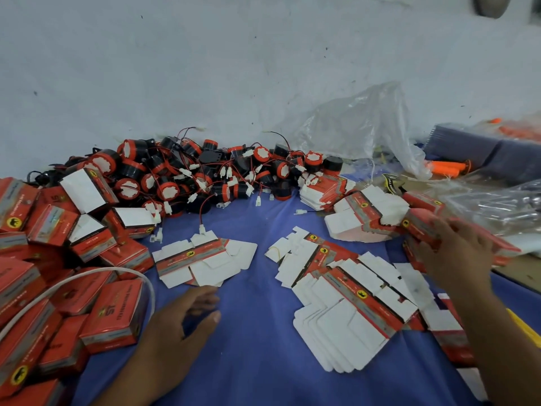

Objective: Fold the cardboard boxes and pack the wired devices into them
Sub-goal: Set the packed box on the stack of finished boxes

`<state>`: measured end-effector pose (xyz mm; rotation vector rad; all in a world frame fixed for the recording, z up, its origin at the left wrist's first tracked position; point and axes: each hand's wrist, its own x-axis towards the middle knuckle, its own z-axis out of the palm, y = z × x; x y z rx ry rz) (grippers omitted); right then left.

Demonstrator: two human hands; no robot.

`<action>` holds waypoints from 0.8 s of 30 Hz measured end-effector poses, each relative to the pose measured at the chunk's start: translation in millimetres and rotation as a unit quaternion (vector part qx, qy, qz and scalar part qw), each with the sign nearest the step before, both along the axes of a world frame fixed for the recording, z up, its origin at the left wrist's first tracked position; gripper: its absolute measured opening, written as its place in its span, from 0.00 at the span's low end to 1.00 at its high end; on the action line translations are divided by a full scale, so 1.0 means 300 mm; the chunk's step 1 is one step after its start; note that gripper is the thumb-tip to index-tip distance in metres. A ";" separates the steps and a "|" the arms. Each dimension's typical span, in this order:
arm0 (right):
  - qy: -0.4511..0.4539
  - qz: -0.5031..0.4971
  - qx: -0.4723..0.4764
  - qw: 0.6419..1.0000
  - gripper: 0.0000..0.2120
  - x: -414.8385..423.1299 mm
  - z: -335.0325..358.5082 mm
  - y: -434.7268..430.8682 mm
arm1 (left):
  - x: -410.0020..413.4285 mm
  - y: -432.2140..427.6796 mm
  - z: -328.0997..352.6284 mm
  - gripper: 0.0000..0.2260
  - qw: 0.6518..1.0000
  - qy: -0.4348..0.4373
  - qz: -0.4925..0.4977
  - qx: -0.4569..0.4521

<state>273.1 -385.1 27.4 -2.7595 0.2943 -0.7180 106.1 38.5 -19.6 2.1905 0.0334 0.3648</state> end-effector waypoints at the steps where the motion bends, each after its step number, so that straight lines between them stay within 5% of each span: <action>1: 0.014 -0.006 -0.009 1.000 0.25 -0.009 -0.006 0.008 | 0.000 0.001 -0.002 0.15 1.000 0.001 0.001 0.005; 5: 0.007 0.052 -0.035 0.998 0.20 -0.038 0.056 0.078 | 0.002 0.003 -0.008 0.14 1.000 0.005 0.000 0.014; 7: 0.169 0.162 -0.026 0.972 0.17 -0.051 0.095 0.132 | 0.000 0.001 -0.005 0.13 1.000 0.008 -0.002 0.019; 10: 0.343 0.204 -0.011 0.917 0.31 -0.132 0.077 0.240 | -0.003 -0.001 -0.002 0.13 1.000 0.005 -0.001 0.023; 14: 0.352 0.168 -0.059 0.919 0.45 -0.150 0.037 0.306 | -0.004 -0.001 0.001 0.13 1.000 0.006 -0.006 0.022; 24: 0.391 0.159 0.043 0.906 0.30 -0.104 0.086 0.260 | -0.005 -0.001 -0.002 0.13 1.000 -0.004 -0.005 0.012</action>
